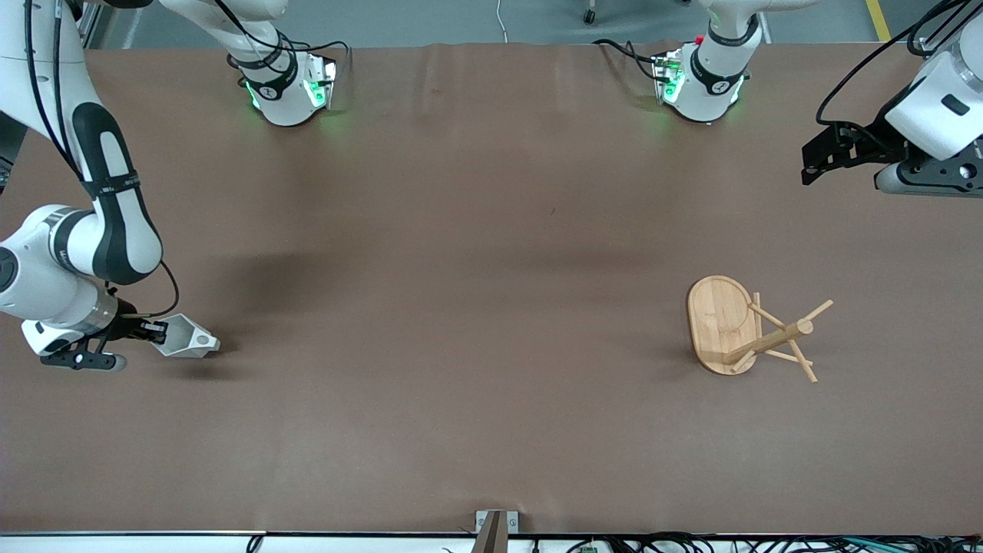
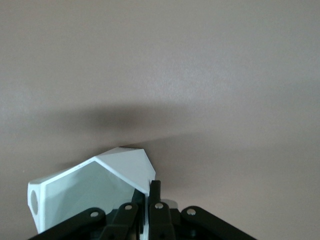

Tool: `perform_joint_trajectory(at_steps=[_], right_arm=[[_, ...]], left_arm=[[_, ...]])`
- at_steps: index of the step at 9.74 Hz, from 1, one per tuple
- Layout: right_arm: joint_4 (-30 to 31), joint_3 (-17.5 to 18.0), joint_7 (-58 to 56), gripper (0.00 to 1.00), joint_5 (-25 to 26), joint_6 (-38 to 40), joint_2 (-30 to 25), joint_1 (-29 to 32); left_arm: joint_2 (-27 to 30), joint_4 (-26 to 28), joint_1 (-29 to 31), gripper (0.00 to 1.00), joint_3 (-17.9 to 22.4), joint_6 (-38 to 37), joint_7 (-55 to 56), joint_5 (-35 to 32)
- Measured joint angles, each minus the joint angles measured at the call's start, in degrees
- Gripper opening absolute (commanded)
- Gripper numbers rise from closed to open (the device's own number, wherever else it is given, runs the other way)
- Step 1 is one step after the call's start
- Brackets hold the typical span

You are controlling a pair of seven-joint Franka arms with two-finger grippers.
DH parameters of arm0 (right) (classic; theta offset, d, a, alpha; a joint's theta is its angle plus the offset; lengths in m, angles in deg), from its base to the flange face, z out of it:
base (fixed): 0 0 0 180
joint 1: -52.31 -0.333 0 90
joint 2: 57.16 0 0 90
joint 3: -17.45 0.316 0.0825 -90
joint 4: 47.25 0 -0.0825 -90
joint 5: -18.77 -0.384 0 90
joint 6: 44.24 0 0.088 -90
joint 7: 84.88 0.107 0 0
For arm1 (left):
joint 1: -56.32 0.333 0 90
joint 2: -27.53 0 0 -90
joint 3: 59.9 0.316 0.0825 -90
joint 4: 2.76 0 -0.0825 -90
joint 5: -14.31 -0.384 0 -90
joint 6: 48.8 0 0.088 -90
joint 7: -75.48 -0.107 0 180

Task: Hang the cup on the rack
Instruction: 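Reach the right gripper down to the white cup and grasp it, then lift the cup with the right gripper while the left gripper approaches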

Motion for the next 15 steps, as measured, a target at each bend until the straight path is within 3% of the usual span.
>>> perform_joint_trajectory(at_steps=[3,7,9,13,15], right_arm=[[-1.0,2.5,0.0,0.0,-1.4,7.9,-5.7,-0.1],[-1.0,8.6,0.3,0.0,-19.2,19.1,-12.4,-1.3],[-1.1,9.2,0.3,0.0,-29.0,20.9,-12.7,-3.6],[-3.0,9.5,0.3,0.01,-41.9,22.9,-14.2,-9.8],[-3.8,9.5,0.3,0.0,-49.5,22.9,-14.3,-11.8]], left_arm=[[0.0,0.0,0.0,1.0,0.0,0.0,0.0,0.0],[-0.1,0.0,0.0,1.0,0.1,-0.1,0.0,0.0],[-0.2,0.0,0.2,1.0,0.1,-0.1,0.0,0.0],[-1.0,0.0,-0.7,1.0,-0.6,1.4,-2.7,0.1],[-2.1,0.0,-3.0,1.0,-3.9,6.1,-7.3,0.2]])
